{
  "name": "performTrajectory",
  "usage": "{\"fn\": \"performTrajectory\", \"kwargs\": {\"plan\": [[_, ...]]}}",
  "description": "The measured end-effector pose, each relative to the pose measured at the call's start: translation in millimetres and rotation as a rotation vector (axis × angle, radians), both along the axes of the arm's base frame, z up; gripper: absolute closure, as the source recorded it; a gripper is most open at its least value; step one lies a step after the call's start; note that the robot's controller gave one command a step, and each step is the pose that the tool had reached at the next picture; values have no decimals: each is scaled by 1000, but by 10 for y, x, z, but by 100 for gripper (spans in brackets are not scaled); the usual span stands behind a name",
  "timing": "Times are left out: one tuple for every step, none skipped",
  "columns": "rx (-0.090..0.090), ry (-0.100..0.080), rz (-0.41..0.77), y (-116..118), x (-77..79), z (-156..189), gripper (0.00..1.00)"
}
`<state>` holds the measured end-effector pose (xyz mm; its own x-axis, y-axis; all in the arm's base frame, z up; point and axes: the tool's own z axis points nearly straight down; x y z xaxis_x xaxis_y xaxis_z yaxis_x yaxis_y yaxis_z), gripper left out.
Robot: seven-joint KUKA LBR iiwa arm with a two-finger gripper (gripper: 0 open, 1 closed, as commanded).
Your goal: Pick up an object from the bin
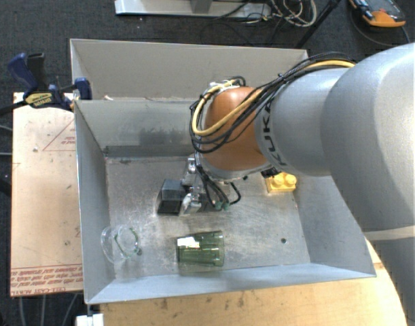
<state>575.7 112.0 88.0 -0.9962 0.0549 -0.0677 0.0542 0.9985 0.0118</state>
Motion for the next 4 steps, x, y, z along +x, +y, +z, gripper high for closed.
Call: {"fn": "performTrajectory", "kwargs": {"plan": [[-1, 26, 4, -12, -70, 29, 100], [-9, 76, -6, 22, -161, 286, 100], [-8, 71, -12, 91, -19, 702, 100], [-9, 72, 7, -56, -149, 1332, 100]]}}
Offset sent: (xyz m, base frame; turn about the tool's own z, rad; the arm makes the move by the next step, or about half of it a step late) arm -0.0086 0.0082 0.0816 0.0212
